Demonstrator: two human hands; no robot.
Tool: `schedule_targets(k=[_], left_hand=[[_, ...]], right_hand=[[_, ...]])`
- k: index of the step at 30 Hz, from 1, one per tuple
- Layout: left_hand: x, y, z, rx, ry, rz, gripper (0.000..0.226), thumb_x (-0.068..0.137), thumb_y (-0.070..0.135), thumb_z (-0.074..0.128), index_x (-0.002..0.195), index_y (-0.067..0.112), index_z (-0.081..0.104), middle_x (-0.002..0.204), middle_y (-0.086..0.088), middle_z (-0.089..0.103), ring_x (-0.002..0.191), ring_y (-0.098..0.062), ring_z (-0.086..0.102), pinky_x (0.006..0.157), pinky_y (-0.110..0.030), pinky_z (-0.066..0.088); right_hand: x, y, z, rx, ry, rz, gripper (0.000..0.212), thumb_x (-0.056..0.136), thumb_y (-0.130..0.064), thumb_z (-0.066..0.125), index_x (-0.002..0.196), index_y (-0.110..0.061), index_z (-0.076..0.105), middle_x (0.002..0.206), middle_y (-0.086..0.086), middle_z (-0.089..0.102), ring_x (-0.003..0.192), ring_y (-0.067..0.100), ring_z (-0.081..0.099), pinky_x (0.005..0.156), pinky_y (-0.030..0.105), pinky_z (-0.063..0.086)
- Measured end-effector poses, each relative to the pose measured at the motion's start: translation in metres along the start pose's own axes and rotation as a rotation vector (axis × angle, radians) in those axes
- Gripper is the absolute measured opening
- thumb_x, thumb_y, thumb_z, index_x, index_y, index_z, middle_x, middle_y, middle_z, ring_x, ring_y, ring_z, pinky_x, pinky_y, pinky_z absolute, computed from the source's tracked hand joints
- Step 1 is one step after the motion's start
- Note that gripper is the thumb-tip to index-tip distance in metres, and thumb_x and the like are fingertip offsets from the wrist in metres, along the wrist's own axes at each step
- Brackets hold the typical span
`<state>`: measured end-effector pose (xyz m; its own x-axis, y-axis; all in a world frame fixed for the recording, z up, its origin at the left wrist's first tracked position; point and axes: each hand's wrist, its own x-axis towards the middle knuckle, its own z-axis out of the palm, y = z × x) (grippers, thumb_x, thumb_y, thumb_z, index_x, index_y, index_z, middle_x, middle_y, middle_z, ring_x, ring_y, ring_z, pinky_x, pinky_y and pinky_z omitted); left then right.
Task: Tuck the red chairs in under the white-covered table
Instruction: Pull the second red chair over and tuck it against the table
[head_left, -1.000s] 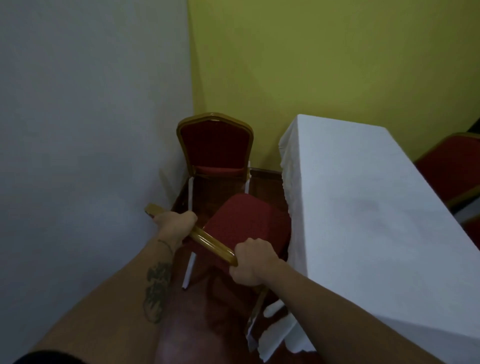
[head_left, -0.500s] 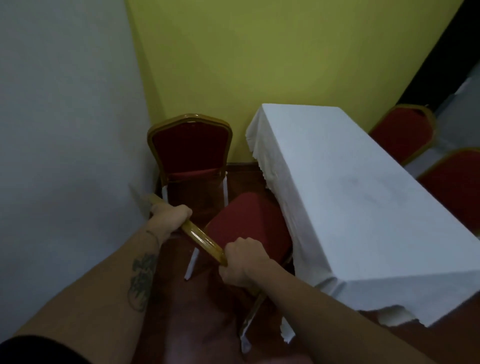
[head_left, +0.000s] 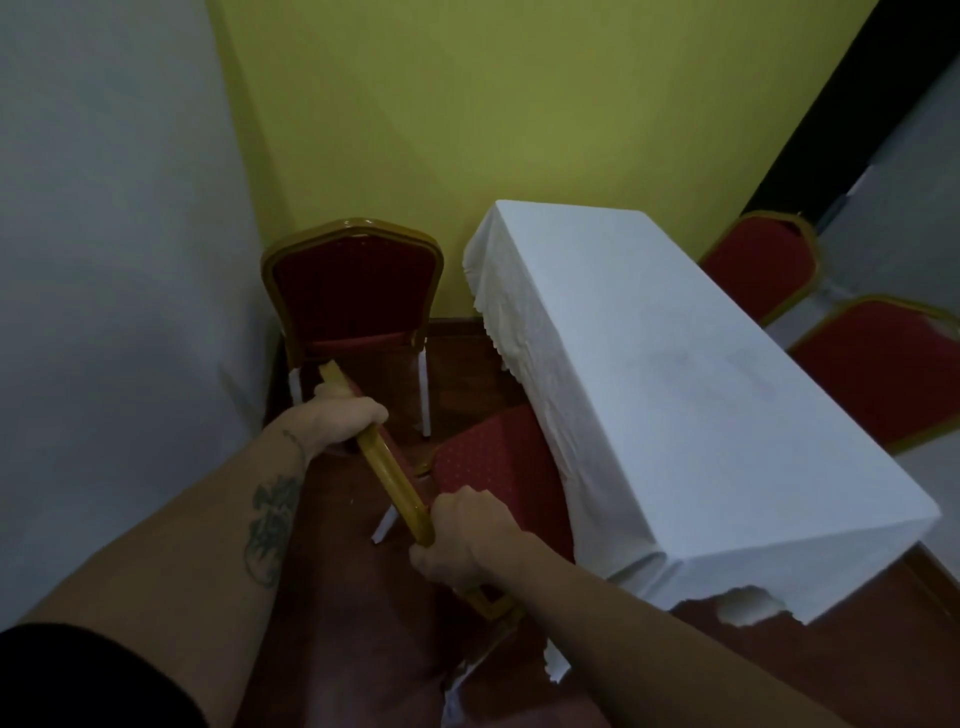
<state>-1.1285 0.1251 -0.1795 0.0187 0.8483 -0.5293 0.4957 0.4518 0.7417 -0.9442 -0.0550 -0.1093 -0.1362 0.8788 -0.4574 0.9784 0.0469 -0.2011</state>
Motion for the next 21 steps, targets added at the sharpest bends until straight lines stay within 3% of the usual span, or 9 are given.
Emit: schedule_targets(k=[5, 8, 11, 13, 15, 17, 19, 21], left_hand=[[0.007, 0.007, -0.004, 0.000, -0.010, -0.009, 0.116, 0.040, 0.047, 0.072, 0.144, 0.004, 0.043, 0.130, -0.020, 0.061, 0.104, -0.036, 0.069, 0.070, -0.044, 0.065], [-0.036, 0.036, 0.003, -0.062, 0.070, -0.032, 0.112, 0.057, 0.036, 0.073, 0.152, 0.010, 0.020, 0.126, -0.020, 0.059, 0.109, -0.040, 0.065, 0.087, -0.052, 0.060], [-0.061, 0.055, 0.020, -0.158, 0.164, -0.049, 0.106, 0.082, 0.020, 0.069, 0.160, 0.010, -0.003, 0.143, -0.023, 0.048, 0.125, -0.043, 0.055, 0.104, -0.053, 0.051], [-0.065, 0.060, 0.031, -0.255, 0.234, -0.057, 0.094, 0.088, 0.010, 0.065, 0.159, 0.006, 0.004, 0.151, -0.021, 0.040, 0.131, -0.040, 0.049, 0.105, -0.046, 0.049], [-0.072, 0.060, 0.036, -0.242, 0.274, -0.025, 0.080, 0.089, 0.006, 0.063, 0.156, 0.005, 0.018, 0.152, -0.011, 0.038, 0.127, -0.035, 0.051, 0.096, -0.039, 0.048], [-0.072, 0.053, 0.032, -0.175, 0.218, 0.028, 0.062, 0.088, 0.010, 0.065, 0.143, 0.013, 0.038, 0.135, 0.003, 0.044, 0.109, -0.026, 0.056, 0.092, -0.037, 0.049], [-0.067, 0.049, 0.027, -0.155, 0.153, 0.062, 0.050, 0.082, 0.016, 0.070, 0.127, 0.020, 0.047, 0.120, -0.004, 0.060, 0.098, -0.023, 0.060, 0.096, -0.044, 0.053], [-0.064, 0.053, 0.026, -0.155, 0.125, 0.088, 0.048, 0.081, 0.017, 0.072, 0.123, 0.022, 0.048, 0.111, -0.009, 0.063, 0.096, -0.024, 0.063, 0.094, -0.047, 0.055]], right_hand=[[0.010, -0.002, -0.006, 0.058, -0.025, 0.003, 0.072, 0.089, -0.049, 0.064, 0.146, -0.012, 0.039, 0.131, 0.015, 0.059, 0.118, 0.038, 0.060, 0.095, 0.046, 0.052], [0.022, -0.003, -0.006, 0.067, -0.074, 0.032, 0.084, 0.089, -0.049, 0.061, 0.157, -0.016, 0.022, 0.137, 0.015, 0.055, 0.123, 0.040, 0.057, 0.099, 0.048, 0.049], [0.033, -0.002, -0.001, 0.173, -0.105, 0.093, 0.089, 0.086, -0.045, 0.062, 0.159, -0.021, 0.016, 0.142, 0.015, 0.051, 0.126, 0.041, 0.053, 0.104, 0.049, 0.045], [0.039, -0.001, 0.000, 0.258, -0.099, 0.110, 0.094, 0.084, -0.041, 0.063, 0.160, -0.026, 0.011, 0.144, 0.015, 0.047, 0.128, 0.042, 0.051, 0.105, 0.050, 0.043], [0.044, 0.000, 0.000, 0.325, -0.092, 0.108, 0.099, 0.081, -0.039, 0.063, 0.161, -0.031, 0.005, 0.144, 0.014, 0.046, 0.127, 0.041, 0.050, 0.105, 0.051, 0.043], [0.047, 0.001, 0.000, 0.394, -0.076, 0.107, 0.104, 0.078, -0.038, 0.061, 0.161, -0.035, -0.001, 0.142, 0.014, 0.048, 0.124, 0.040, 0.053, 0.103, 0.050, 0.046], [0.050, 0.004, 0.001, 0.450, -0.068, 0.115, 0.105, 0.075, -0.038, 0.058, 0.161, -0.036, -0.001, 0.140, 0.014, 0.051, 0.121, 0.039, 0.055, 0.102, 0.049, 0.048], [0.052, 0.009, 0.001, 0.492, -0.071, 0.126, 0.104, 0.074, -0.038, 0.057, 0.161, -0.036, 0.001, 0.141, 0.015, 0.052, 0.121, 0.039, 0.056, 0.102, 0.048, 0.048]])
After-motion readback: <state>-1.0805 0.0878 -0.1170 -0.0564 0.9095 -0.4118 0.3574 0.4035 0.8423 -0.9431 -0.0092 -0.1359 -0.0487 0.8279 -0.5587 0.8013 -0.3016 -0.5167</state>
